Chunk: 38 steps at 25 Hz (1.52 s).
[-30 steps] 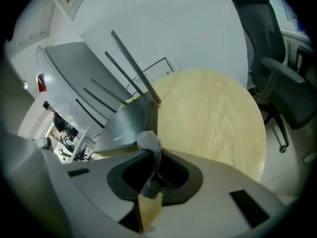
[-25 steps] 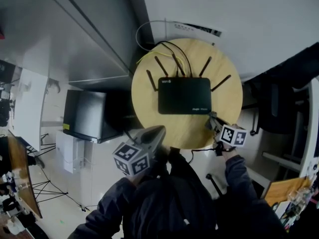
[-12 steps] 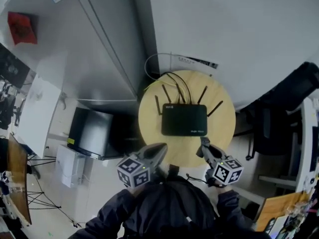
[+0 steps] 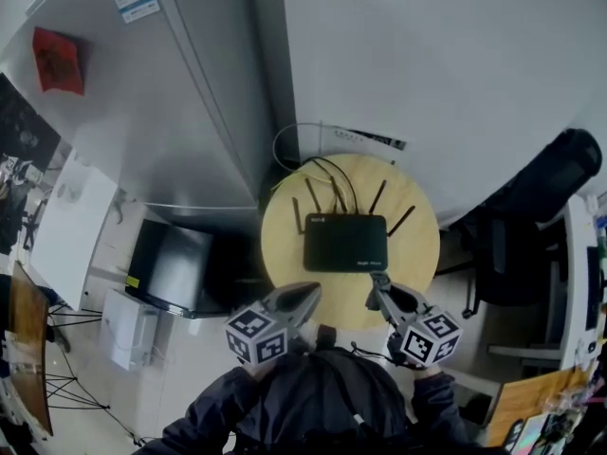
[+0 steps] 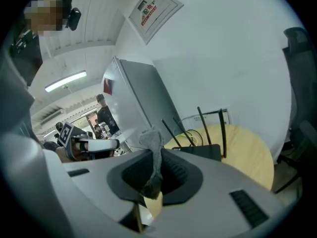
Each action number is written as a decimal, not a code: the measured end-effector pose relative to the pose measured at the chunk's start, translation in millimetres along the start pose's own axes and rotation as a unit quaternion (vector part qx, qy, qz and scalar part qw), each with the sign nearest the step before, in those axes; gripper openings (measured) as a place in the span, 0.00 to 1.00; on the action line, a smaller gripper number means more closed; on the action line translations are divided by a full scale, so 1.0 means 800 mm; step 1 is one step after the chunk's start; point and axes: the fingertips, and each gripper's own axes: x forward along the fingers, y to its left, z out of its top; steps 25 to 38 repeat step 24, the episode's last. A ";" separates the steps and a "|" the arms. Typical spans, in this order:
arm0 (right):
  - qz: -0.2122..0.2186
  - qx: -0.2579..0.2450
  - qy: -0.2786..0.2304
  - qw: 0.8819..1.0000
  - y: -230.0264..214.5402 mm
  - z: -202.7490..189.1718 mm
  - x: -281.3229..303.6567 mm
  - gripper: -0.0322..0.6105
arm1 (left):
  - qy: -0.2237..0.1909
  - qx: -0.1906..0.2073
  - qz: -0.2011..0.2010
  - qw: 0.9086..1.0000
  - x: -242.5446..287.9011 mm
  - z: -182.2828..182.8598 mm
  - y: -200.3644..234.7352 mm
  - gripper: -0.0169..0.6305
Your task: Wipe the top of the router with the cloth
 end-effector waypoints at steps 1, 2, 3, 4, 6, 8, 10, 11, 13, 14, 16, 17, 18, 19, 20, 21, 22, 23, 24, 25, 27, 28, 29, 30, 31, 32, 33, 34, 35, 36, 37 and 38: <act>0.001 0.000 0.000 1.000 0.002 0.000 0.000 0.15 | 0.001 0.000 -0.001 1.000 0.000 0.000 -0.001 0.02; 0.002 0.000 0.000 1.000 0.003 0.000 0.000 0.15 | 0.002 0.001 -0.002 1.000 0.000 -0.001 -0.001 0.02; 0.003 0.000 0.000 1.000 0.005 0.000 0.000 0.15 | 0.003 0.001 -0.003 1.000 0.000 -0.001 -0.001 0.02; 0.005 0.000 0.000 1.000 0.006 -0.001 0.000 0.15 | 0.004 0.001 -0.003 1.000 0.000 -0.002 -0.001 0.02; 0.007 0.000 0.001 1.000 0.008 -0.001 0.001 0.15 | 0.005 0.000 -0.004 1.000 0.001 -0.002 -0.001 0.01; 0.008 0.000 0.001 1.000 0.009 -0.001 0.000 0.15 | 0.006 0.001 -0.004 1.000 0.001 -0.002 -0.001 0.01; 0.009 0.000 0.001 1.000 0.009 0.000 0.000 0.15 | 0.006 0.000 -0.004 1.000 0.001 -0.003 -0.001 0.01; 0.009 0.000 0.000 1.000 0.009 0.001 0.001 0.15 | 0.006 0.000 -0.004 1.000 0.001 -0.003 -0.001 0.02; 0.010 0.002 -0.001 1.000 0.009 0.002 0.002 0.15 | 0.006 0.000 -0.005 1.000 0.001 -0.003 0.000 0.01; 0.009 0.002 -0.001 1.000 0.008 0.003 0.002 0.15 | 0.006 0.000 -0.005 1.000 0.002 -0.003 0.000 0.02; 0.009 0.001 -0.001 1.000 0.008 0.003 0.002 0.15 | 0.007 0.000 -0.006 1.000 0.002 -0.003 -0.001 0.01; 0.010 0.000 -0.001 1.000 0.008 0.003 0.002 0.15 | 0.007 0.001 -0.006 1.000 0.002 -0.003 -0.001 0.02; 0.010 0.000 -0.001 1.000 0.008 0.003 0.002 0.15 | 0.008 0.001 -0.006 1.000 0.002 -0.003 -0.001 0.02; 0.010 0.000 0.000 1.000 0.008 0.003 0.002 0.15 | 0.008 0.001 -0.007 1.000 0.002 -0.003 -0.001 0.01; 0.010 0.001 0.001 1.000 0.009 0.003 0.003 0.15 | 0.009 0.001 -0.007 1.000 0.003 -0.004 -0.001 0.02; 0.010 0.002 0.002 1.000 0.009 0.003 0.003 0.15 | 0.010 0.001 -0.008 1.000 0.003 -0.004 0.000 0.02; 0.010 0.002 0.002 1.000 0.009 0.003 0.004 0.15 | 0.010 0.001 -0.008 1.000 0.003 -0.004 0.000 0.02; 0.010 0.002 0.003 1.000 0.009 0.003 0.005 0.15 | 0.011 0.001 -0.008 1.000 0.003 -0.004 0.000 0.02; 0.010 0.001 0.004 1.000 0.008 0.003 0.006 0.15 | 0.011 0.001 -0.009 1.000 0.003 -0.004 0.001 0.02; 0.010 0.001 0.004 1.000 0.008 0.003 0.006 0.15 | 0.011 0.001 -0.009 1.000 0.003 -0.004 0.001 0.02; 0.010 0.001 0.004 1.000 0.008 0.003 0.006 0.15 | 0.011 0.001 -0.009 1.000 0.003 -0.004 0.001 0.02; 0.010 0.001 0.004 1.000 0.008 0.003 0.006 0.15 | 0.011 0.001 -0.009 1.000 0.003 -0.004 0.001 0.02; 0.010 0.001 0.004 1.000 0.008 0.003 0.006 0.15 | 0.011 0.001 -0.009 1.000 0.003 -0.004 0.001 0.02; 0.010 0.001 0.004 1.000 0.008 0.003 0.006 0.15 | 0.011 0.001 -0.009 1.000 0.003 -0.004 0.001 0.02; 0.010 0.001 0.004 1.000 0.008 0.003 0.006 0.15 | 0.011 0.001 -0.009 1.000 0.003 -0.004 0.001 0.02; 0.010 0.001 0.004 1.000 0.008 0.003 0.006 0.15 | 0.011 0.001 -0.009 1.000 0.003 -0.004 0.001 0.02; 0.010 0.001 0.004 1.000 0.008 0.003 0.006 0.15 | 0.011 0.001 -0.009 1.000 0.003 -0.004 0.001 0.02; 0.010 0.001 0.004 1.000 0.008 0.003 0.006 0.15 | 0.011 0.001 -0.009 1.000 0.003 -0.004 0.001 0.02; 0.010 0.001 0.004 1.000 0.008 0.003 0.006 0.15 | 0.011 0.001 -0.009 1.000 0.003 -0.004 0.001 0.02; 0.010 0.001 0.004 1.000 0.008 0.003 0.006 0.15 | 0.011 0.001 -0.009 1.000 0.003 -0.004 0.001 0.02; 0.010 0.001 0.004 1.000 0.008 0.003 0.006 0.15 | 0.011 0.001 -0.009 1.000 0.003 -0.004 0.001 0.02; 0.010 0.001 0.004 1.000 0.008 0.003 0.006 0.15 | 0.011 0.001 -0.009 1.000 0.003 -0.004 0.001 0.02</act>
